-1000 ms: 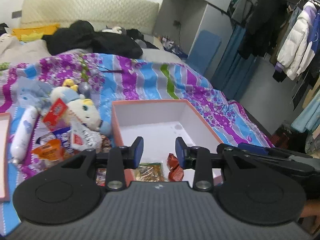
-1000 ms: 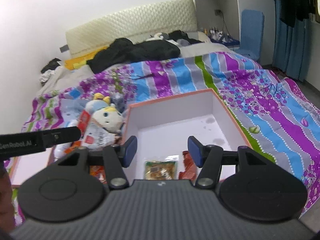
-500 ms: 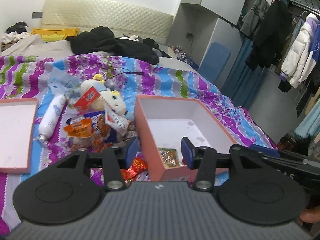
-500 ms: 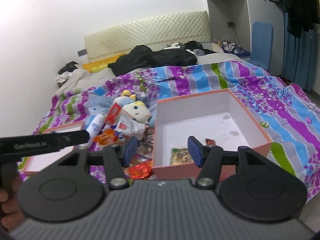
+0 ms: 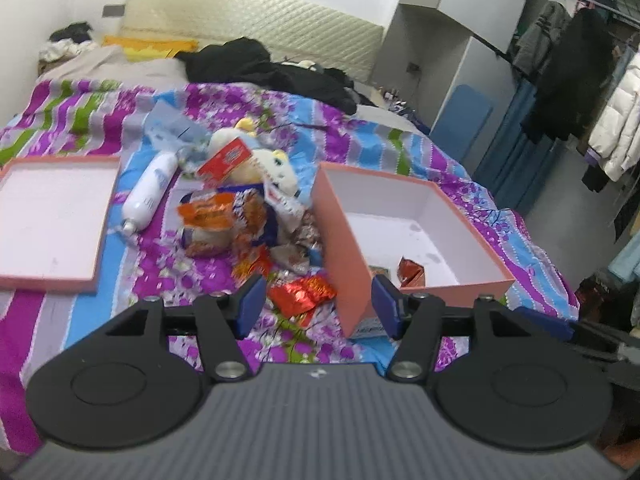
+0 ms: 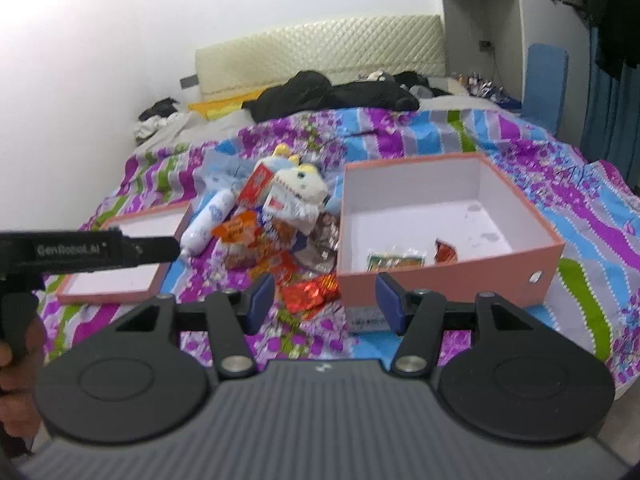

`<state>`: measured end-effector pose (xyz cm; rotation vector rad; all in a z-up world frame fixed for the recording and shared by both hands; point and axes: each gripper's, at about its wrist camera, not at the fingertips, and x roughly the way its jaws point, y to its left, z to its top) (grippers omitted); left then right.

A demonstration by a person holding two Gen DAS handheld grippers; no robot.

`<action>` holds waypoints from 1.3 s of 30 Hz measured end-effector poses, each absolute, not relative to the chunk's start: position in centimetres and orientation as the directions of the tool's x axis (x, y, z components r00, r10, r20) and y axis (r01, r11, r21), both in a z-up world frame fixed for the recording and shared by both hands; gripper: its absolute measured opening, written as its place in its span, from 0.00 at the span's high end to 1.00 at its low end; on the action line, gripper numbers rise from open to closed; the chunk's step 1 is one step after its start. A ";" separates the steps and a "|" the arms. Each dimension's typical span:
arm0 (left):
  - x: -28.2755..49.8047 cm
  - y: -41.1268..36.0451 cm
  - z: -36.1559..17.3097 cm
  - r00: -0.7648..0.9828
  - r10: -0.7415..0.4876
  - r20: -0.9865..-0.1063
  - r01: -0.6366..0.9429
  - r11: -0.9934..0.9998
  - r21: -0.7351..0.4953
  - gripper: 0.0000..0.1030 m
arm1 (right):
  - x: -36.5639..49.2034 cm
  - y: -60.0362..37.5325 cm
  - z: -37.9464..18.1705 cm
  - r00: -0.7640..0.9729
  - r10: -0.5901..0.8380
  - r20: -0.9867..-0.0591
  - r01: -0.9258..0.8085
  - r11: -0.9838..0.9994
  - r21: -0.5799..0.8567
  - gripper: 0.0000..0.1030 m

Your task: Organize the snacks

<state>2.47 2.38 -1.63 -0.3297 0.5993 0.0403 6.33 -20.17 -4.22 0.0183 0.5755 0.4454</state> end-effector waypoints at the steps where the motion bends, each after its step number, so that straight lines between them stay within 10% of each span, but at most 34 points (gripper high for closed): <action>1: 2.4 2.7 -1.9 0.824 -0.056 -0.564 -0.139 0.945 -0.297 0.38 | 6.2 -20.0 -4.6 0.741 0.413 -0.529 -0.405 0.904 0.138 0.43; 39: 7.3 12.5 -11.3 0.723 0.017 -0.690 -0.388 0.837 -0.385 0.38 | 10.5 -8.8 -13.1 0.636 0.468 -0.614 -0.625 0.779 -0.054 0.44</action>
